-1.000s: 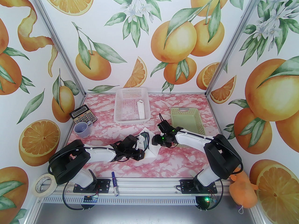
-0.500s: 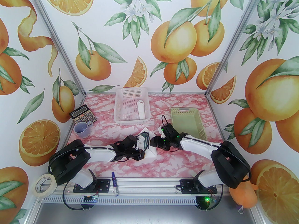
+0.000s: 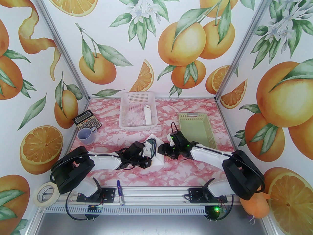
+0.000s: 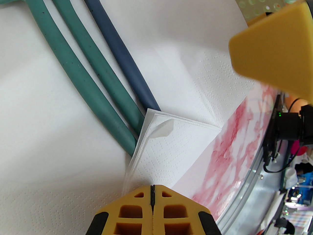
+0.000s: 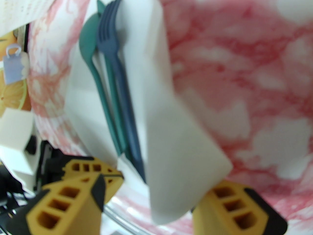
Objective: Place the utensils on the paper napkin and roll it up
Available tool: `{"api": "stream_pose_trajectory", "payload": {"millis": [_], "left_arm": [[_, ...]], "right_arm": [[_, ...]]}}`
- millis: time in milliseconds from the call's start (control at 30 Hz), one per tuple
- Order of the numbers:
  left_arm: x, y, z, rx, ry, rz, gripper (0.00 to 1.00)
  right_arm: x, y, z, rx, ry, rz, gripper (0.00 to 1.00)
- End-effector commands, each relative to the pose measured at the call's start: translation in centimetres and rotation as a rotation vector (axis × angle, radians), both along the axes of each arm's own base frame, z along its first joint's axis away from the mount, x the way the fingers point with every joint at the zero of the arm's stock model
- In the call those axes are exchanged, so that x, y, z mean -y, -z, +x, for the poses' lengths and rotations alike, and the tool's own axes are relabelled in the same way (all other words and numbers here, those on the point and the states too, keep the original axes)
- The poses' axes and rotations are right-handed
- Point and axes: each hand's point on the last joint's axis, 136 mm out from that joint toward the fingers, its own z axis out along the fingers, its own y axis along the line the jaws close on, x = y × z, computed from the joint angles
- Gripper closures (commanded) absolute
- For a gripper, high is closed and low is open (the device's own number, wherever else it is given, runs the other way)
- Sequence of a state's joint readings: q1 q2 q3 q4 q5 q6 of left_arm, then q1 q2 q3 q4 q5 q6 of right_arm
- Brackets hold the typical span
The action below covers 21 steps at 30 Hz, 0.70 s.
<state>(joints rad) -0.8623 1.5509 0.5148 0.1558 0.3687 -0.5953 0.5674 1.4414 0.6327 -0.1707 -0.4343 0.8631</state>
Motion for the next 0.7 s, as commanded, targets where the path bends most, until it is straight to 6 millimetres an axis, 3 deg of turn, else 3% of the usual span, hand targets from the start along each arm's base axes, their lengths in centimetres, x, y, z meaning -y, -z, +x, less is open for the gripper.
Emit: {"api": "stream_pose_trajectory", "payload": {"millis": [0, 300, 667], "left_arm": [[-0.5, 0.4, 0.1, 0.008, -0.003, 0.025, 1.0], [-0.7, 0.3, 0.2, 0.011, -0.009, 0.031, 1.0], [-0.6, 0.3, 0.2, 0.011, -0.005, 0.032, 1.0]], "right_arm": [[0.2, -1.9, 1.9, 0.082, 0.021, 0.037, 0.39], [0.9, -3.0, 2.7, 0.1, 0.023, 0.045, 0.41], [3.4, -2.0, 2.0, 0.091, 0.005, -0.126, 0.63]]}}
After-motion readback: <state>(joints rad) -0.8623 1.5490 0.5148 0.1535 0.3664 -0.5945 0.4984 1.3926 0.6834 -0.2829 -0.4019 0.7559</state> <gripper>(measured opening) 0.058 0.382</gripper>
